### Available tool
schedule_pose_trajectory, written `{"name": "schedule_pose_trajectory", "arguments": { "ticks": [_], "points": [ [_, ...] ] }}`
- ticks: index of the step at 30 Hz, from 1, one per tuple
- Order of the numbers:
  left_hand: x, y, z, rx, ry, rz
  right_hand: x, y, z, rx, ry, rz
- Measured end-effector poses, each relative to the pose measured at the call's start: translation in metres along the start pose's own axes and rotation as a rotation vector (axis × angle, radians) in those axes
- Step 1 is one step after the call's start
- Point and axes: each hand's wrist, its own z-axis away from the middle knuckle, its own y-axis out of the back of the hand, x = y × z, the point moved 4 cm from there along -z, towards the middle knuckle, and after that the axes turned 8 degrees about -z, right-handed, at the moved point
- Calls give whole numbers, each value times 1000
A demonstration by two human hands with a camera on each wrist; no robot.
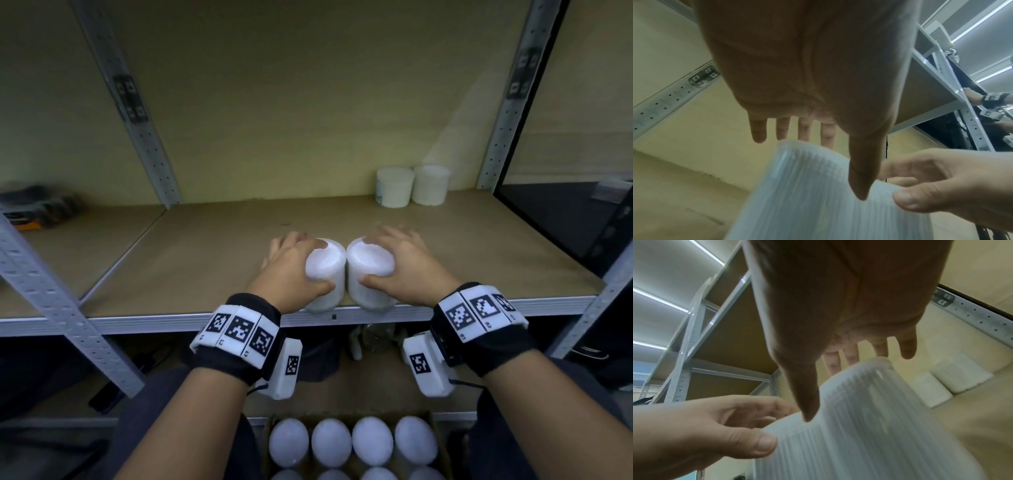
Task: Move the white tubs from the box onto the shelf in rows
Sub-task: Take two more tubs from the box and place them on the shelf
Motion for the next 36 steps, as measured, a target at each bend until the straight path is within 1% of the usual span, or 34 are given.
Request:
{"name": "schedule_pose_trajectory", "arguments": {
  "ticks": [3,7,15,21,25,31,36],
  "points": [
    [3,9,8,62,-53,-10,-9,12,12,75,47,31],
    [6,11,11,38,-81,-13,-13,12,16,15,44,65],
    [1,12,-7,67,-42,-15,-14,15,5,43,13,70],
    [3,12,-43,86,-18,-24,-9,15,-33,57,-30,91],
    [0,4,-76,69,13,4,-3,16,-64,62,-65,114],
    [-7,0,-129,60,43,-8,12,16,-116,77,-96,75],
    [-15,-7,-175,42,71,17,21,16,-158,98,-122,88]
  ]
}}
